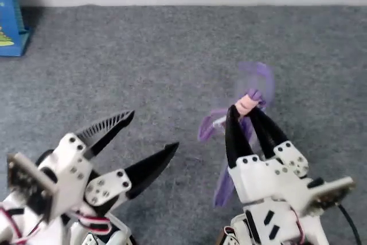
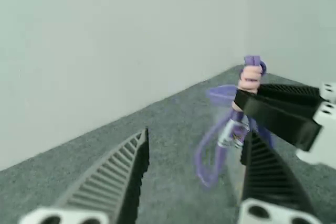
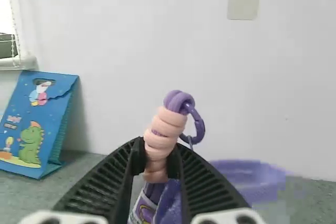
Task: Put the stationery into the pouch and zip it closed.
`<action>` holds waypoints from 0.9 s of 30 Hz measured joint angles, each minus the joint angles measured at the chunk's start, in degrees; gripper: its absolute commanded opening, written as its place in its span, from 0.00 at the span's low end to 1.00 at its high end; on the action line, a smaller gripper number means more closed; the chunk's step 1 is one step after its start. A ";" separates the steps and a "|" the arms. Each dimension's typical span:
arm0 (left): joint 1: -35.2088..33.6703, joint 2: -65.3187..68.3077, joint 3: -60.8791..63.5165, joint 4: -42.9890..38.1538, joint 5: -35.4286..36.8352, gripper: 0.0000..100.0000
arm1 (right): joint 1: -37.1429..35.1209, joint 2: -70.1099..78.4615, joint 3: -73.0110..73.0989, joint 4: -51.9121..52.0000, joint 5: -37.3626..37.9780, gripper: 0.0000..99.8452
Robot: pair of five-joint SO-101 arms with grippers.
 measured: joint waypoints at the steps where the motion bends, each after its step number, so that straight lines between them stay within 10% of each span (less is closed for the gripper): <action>1: 0.00 -0.62 0.00 1.14 0.00 0.27 | 0.18 0.18 0.44 -0.62 0.18 0.01; 27: 18.29 -1.05 30.24 -9.32 5.80 0.28 | -3.69 0.26 0.79 -1.58 0.53 0.01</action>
